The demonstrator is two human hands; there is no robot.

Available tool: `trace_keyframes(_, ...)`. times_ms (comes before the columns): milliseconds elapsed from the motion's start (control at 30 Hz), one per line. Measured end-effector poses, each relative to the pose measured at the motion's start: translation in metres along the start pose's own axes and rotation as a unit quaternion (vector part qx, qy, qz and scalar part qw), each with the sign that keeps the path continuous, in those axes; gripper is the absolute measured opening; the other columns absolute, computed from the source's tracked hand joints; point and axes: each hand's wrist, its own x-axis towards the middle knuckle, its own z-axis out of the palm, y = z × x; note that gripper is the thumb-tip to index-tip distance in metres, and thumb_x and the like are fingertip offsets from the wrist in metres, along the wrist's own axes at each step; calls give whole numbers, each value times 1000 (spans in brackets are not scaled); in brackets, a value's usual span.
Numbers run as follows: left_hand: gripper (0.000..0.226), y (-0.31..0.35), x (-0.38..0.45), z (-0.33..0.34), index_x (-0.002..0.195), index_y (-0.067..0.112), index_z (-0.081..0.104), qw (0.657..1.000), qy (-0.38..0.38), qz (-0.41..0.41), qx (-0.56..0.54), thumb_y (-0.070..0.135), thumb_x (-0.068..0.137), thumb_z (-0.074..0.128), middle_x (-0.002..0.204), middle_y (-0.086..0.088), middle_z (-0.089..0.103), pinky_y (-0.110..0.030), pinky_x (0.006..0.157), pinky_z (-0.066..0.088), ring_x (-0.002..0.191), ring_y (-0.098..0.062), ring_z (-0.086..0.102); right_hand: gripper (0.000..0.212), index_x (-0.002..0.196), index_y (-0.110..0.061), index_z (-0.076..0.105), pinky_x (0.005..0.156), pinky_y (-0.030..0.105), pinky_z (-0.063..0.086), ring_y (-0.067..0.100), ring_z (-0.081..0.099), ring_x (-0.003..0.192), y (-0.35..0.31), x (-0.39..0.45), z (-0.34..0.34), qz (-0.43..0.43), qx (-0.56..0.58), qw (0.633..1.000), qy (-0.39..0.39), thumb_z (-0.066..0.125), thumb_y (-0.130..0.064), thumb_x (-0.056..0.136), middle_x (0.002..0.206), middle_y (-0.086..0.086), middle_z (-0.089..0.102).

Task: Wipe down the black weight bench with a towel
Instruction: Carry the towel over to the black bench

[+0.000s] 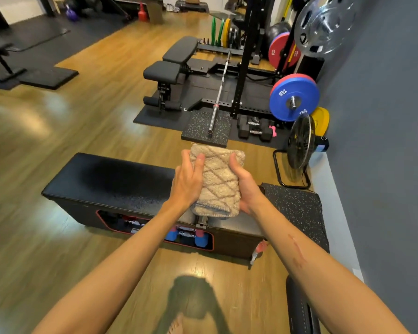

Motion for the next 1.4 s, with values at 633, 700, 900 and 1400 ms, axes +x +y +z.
trace_keyframes(633,28,-236,-4,154,97,13,40,985,169,-18,-25,41,103,37,79,3,55,-27,59,27,69,-12,51,51,122,-2,67,108,49,43,35,59,122,166,147,-181,-23,35,989,-145,58,-41,89,132,21,60)
trace_keyframes(700,29,-268,-2,170,97,13,39,982,185,-17,-30,42,102,39,77,5,53,-26,56,26,66,-4,49,53,121,-3,68,107,49,45,35,60,121,191,168,-204,-28,30,987,-158,54,-43,90,132,21,61)
trace_keyframes(900,33,-351,-13,215,91,12,36,980,194,25,-22,42,101,41,68,4,49,-18,52,31,60,-6,47,64,136,-4,53,108,49,44,33,56,127,257,201,-265,-53,5,985,-167,47,-50,92,140,19,56)
trace_keyframes(1400,34,-392,-33,295,92,12,40,983,173,53,-20,44,102,36,76,5,53,-33,65,28,75,-21,50,71,144,-3,46,118,54,28,34,47,136,298,198,-345,-116,-7,984,-133,49,-54,94,146,20,50)
